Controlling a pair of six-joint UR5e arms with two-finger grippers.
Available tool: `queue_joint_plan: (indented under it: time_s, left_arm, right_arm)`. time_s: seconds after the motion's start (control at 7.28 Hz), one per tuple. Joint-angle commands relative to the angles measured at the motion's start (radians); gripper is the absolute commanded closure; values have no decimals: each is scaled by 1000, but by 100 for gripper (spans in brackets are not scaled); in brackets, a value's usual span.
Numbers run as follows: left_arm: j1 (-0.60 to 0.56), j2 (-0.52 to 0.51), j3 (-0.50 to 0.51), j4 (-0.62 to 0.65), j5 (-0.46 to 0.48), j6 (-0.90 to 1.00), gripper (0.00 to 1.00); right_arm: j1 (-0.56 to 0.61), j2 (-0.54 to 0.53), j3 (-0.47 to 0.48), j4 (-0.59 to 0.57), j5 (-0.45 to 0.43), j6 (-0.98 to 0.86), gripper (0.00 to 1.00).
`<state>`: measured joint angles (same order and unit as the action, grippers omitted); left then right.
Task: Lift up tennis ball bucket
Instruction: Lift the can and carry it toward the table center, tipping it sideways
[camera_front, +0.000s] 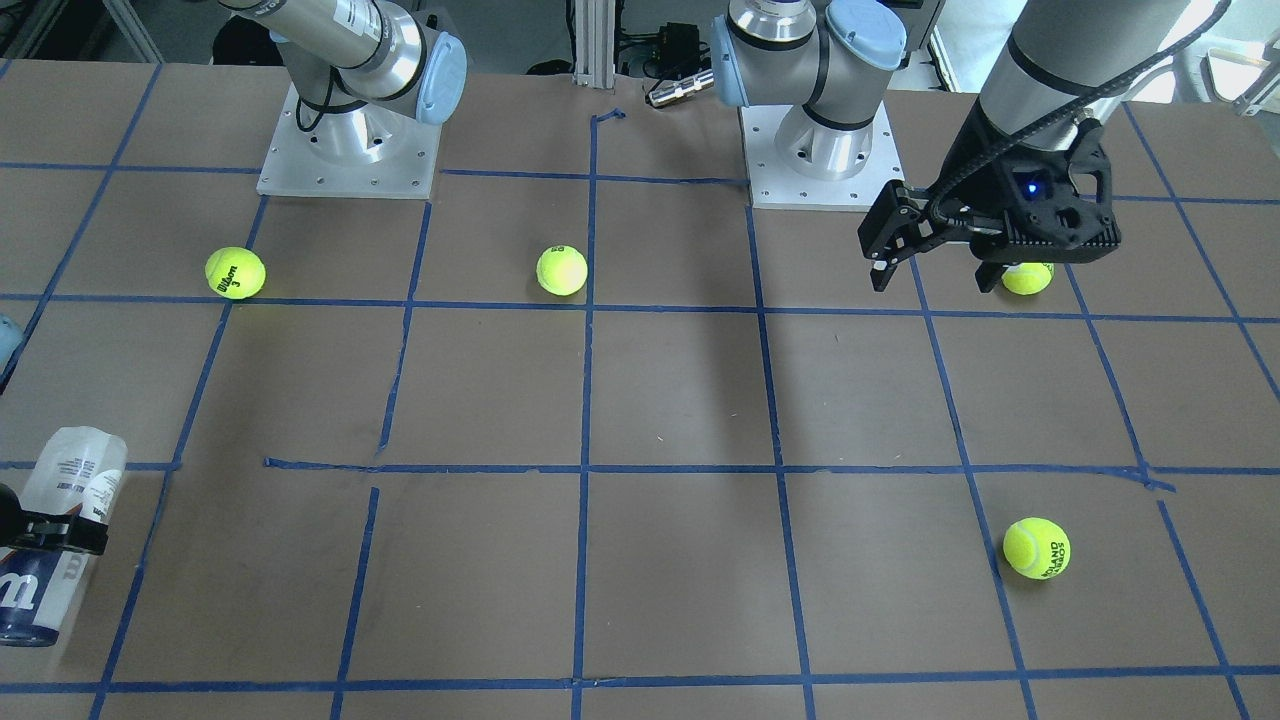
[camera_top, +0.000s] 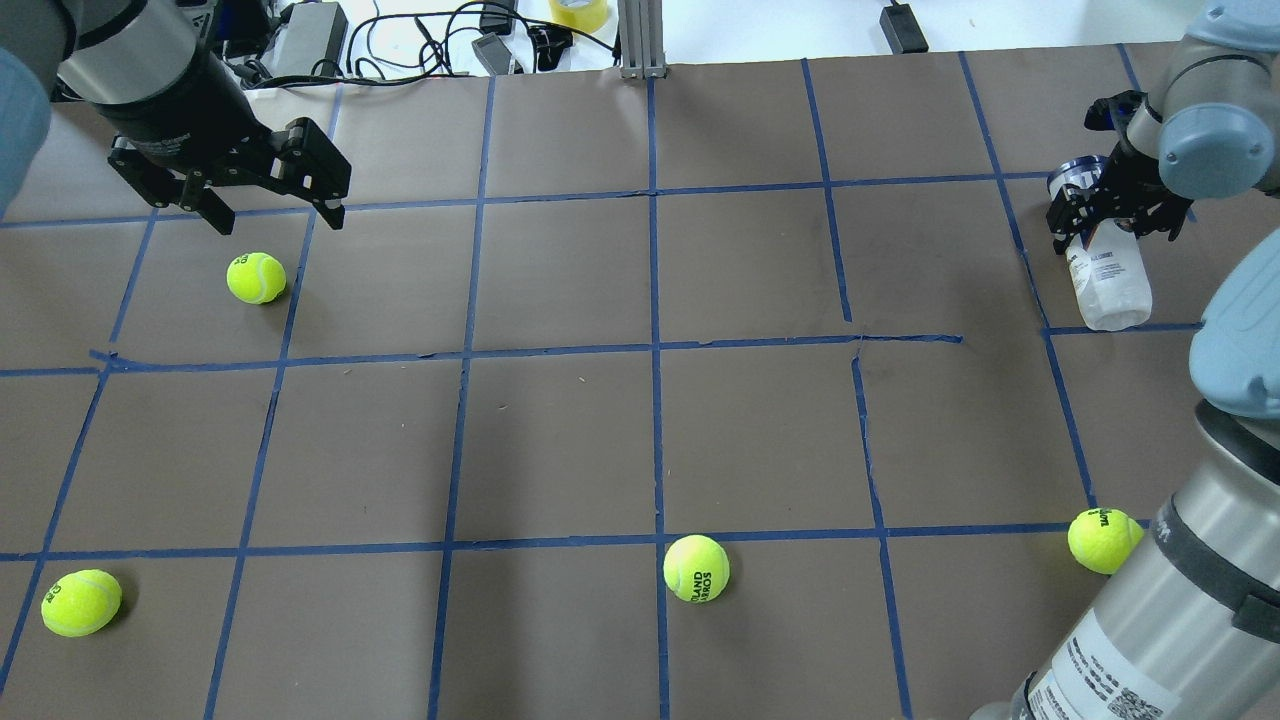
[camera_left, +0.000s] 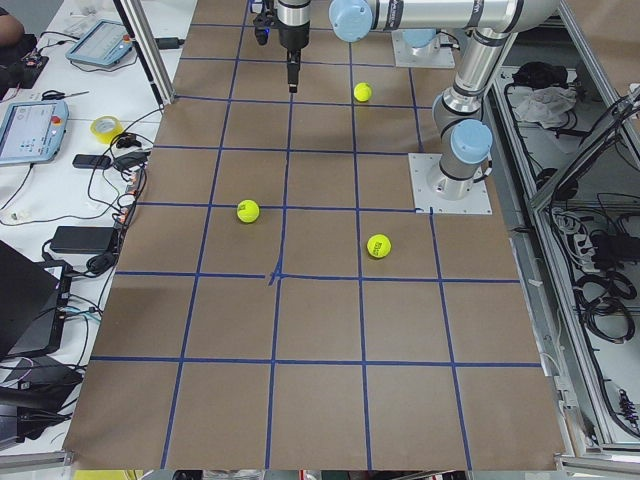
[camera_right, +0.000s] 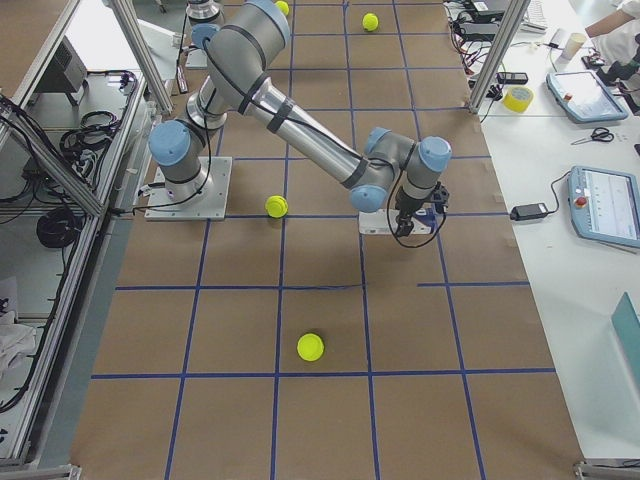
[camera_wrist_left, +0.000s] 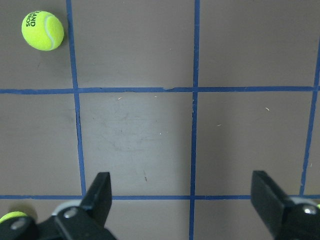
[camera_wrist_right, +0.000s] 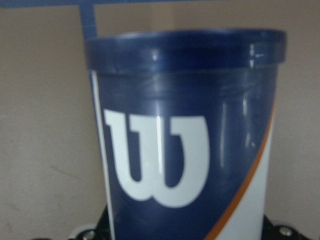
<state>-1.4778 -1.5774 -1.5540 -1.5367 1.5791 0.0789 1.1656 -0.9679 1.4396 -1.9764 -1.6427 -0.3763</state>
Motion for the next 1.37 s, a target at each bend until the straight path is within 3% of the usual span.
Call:
queue_joint_plan:
  time_s: [0.0, 0.27, 0.69, 0.96, 1.24]
  left_arm:
    - [1, 1, 0, 0, 1, 4, 0]
    - [20, 1, 2, 0, -1, 10, 0]
    - [82, 1, 6, 3, -2, 73, 0]
    - [106, 2, 9, 1, -5, 99, 0]
    - [138, 5, 11, 0, -1, 98, 0]
  right_arm:
    - [80, -75, -1, 62, 14, -39, 21]
    - [222, -159, -1, 111, 26, -126, 21]
    - [446, -150, 2, 116, 41, -266, 22]
    - [515, -146, 4, 120, 116, -396, 22]
    - [619, -123, 4, 90, 113, -521, 22]
